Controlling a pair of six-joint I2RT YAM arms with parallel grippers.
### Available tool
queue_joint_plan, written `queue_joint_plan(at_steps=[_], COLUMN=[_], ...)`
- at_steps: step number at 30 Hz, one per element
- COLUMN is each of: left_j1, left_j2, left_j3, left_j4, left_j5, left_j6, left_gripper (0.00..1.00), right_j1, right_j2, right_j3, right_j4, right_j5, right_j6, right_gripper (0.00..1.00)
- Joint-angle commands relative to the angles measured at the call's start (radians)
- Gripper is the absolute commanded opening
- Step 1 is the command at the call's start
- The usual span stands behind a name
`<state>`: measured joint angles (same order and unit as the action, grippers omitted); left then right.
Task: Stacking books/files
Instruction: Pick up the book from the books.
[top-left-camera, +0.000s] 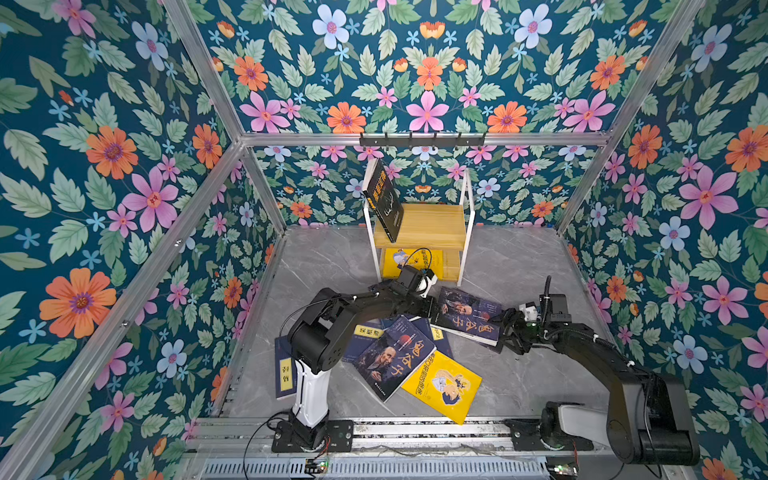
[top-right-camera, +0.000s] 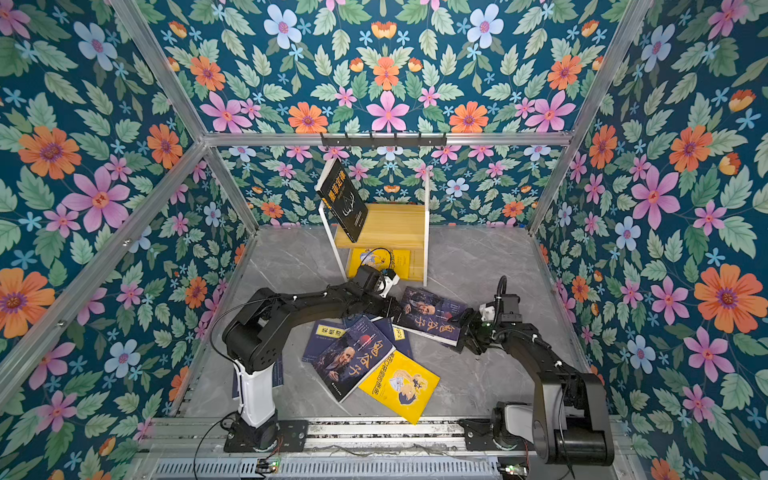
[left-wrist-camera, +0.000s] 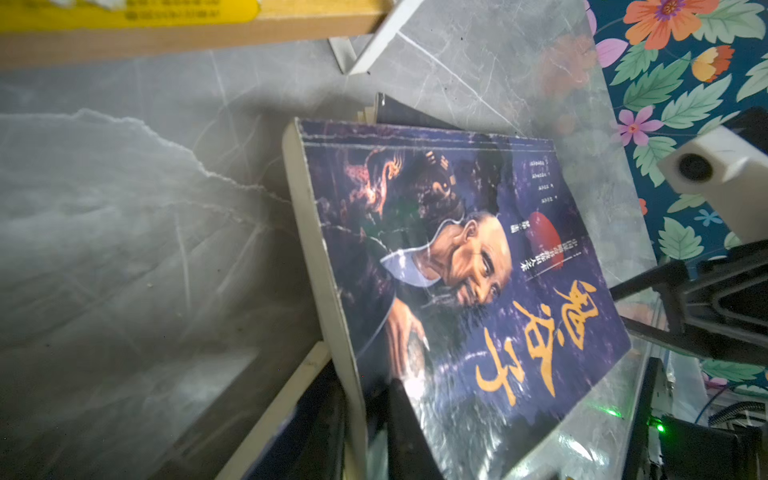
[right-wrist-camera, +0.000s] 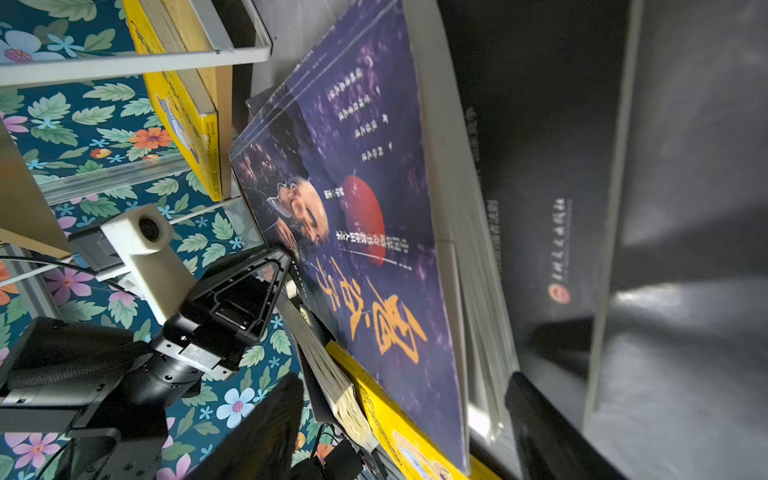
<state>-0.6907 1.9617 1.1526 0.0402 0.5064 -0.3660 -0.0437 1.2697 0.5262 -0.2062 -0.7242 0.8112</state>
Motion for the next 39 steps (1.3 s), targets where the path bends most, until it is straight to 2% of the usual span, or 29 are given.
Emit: queue_joint_plan(at_steps=[1, 5, 12, 28, 33, 39], left_j1=[-0.004, -0.006, -0.012, -0.017, -0.017, -0.019], left_j2=[0.01, 0.009, 0.003, -0.009, -0.007, -0.023], left_j3=[-0.007, -0.008, -0.014, -0.025, -0.023, -0.026], left_j4=[-0.094, -0.087, -0.088, -0.082, -0.087, -0.094], left_j5=[-0.007, -0.001, -0.006, -0.018, -0.011, -0.019], left_j6=[0.019, 0.018, 0.024, 0.033, 0.03, 0.035], left_gripper=[0.15, 0.15, 0.15, 0.15, 0.15, 0.15], right_j1=[0.0, 0.0, -0.001, -0.001, -0.001, 0.0], right_j2=[0.033, 0.034, -0.079, -0.033, -0.032, -0.052], right_j3=[0.011, 0.015, 0.061, 0.012, 0.012, 0.051], right_j4=[0.019, 0.03, 0.001, 0.02, 0.005, -0.081], right_j5=[-0.035, -0.056, -0.05, -0.034, -0.029, -0.011], right_j6=[-0.04, -0.05, -0.046, -0.05, -0.063, -0.104], right_gripper=[0.77, 0.75, 0.71, 0.6, 0.38, 0.2])
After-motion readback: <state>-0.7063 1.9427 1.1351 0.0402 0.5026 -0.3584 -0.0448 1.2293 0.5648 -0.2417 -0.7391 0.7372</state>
